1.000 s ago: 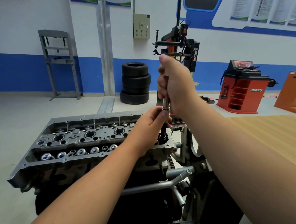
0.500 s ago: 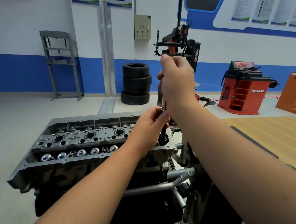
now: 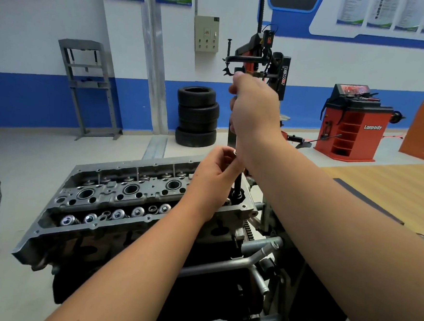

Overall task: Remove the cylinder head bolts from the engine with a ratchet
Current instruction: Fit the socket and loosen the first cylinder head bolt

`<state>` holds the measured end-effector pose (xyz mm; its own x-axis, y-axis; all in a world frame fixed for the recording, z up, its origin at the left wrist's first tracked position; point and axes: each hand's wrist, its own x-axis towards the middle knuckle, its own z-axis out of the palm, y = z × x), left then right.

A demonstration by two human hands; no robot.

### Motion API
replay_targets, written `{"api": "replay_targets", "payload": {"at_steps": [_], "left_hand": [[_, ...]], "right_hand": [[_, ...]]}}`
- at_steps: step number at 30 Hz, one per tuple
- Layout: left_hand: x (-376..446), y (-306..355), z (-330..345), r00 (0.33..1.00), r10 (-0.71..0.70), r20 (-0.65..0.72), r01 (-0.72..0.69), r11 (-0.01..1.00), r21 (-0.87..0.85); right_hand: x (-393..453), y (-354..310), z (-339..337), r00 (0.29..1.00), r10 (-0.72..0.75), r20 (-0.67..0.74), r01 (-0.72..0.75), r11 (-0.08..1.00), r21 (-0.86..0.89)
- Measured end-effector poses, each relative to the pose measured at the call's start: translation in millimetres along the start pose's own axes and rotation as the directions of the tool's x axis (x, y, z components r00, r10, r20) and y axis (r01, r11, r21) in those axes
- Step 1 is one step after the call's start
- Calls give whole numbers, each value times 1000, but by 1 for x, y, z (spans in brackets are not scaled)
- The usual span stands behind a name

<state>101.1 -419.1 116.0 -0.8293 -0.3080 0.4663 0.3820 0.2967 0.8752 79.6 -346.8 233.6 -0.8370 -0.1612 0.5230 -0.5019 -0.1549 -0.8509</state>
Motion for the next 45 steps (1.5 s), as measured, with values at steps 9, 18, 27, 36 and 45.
{"api": "replay_targets", "payload": {"at_steps": [9,18,27,36,45], "left_hand": [[0,1,1,1000,3,1,-3,999,36],[-2,1,-2,1000,-12,8,12,998,62],[-1,0,-3,1000,-7,7,7,1000,-2],[0,0,0,1000,8,1,-8,1000,30],[-2,0,-1,999,4,48,-8,997,80]], "right_hand": [[2,1,-4,995,60,79,-62,998,21],[11,7,-6,993,80,90,-90,989,119],[12,12,-10,991,35,129,-68,963,259],[3,2,-3,999,46,19,-48,989,140],[4,12,-4,994,-109,-27,112,986,125]]}}
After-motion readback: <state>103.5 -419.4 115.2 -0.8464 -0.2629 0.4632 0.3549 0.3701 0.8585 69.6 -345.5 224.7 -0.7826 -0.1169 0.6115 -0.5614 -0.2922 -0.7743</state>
